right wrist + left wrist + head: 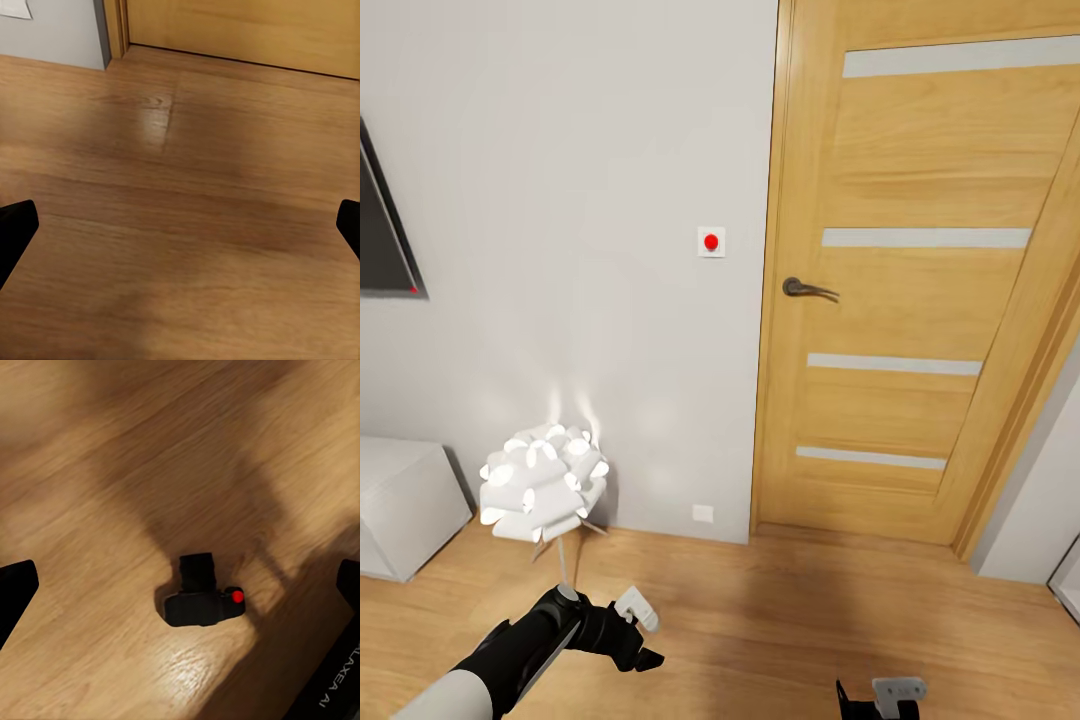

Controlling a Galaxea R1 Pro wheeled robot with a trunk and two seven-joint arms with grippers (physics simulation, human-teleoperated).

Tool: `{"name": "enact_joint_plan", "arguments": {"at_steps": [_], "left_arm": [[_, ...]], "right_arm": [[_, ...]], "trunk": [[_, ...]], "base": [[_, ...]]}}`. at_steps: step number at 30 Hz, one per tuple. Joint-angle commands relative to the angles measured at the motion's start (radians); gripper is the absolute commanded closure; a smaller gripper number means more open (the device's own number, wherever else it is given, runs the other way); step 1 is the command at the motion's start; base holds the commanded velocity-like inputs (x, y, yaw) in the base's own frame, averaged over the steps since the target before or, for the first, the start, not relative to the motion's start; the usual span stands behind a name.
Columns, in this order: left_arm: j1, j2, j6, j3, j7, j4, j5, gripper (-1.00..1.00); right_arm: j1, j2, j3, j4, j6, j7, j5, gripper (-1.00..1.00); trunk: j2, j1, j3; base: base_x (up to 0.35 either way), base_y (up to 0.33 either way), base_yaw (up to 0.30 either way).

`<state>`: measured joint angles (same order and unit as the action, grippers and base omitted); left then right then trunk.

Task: Attach the digital camera to the camera tripod in the bedroom.

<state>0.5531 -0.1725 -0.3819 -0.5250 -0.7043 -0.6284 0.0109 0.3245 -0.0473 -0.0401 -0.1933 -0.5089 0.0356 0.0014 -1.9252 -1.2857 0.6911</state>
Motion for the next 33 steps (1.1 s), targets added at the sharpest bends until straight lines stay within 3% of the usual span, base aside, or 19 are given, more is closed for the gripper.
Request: {"name": "enact_joint_plan", "arguments": {"at_steps": [1,28,33], "left_arm": [[0.001,-0.001,-0.007,-0.003,-0.001,-0.002,0.001,-1.00],[0.001,0.001,-0.008,-0.003,-0.001,-0.002,0.002,-1.00],[0.001,0.001,-0.008,-0.006,-0.002,-0.002,0.001,-1.00]], "right_arm": [[0.001,0.000,-0.004,0.001,-0.003,0.004,0.000,-1.00],[0.001,0.000,-0.007,0.001,-0.034,0.003,0.002,-1.00],[0.000,0.000,-0.007,0.004,-0.103,0.004,0.002,-1.00]], "trunk": [[-0.008,-0.004,0.004],[-0.197,-0.107,0.089],[-0.232,-0.126,0.105]], "base": [[0.000,0.000,0.000],[0.000,0.000,0.000],[0.000,0.000,0.000]]}}
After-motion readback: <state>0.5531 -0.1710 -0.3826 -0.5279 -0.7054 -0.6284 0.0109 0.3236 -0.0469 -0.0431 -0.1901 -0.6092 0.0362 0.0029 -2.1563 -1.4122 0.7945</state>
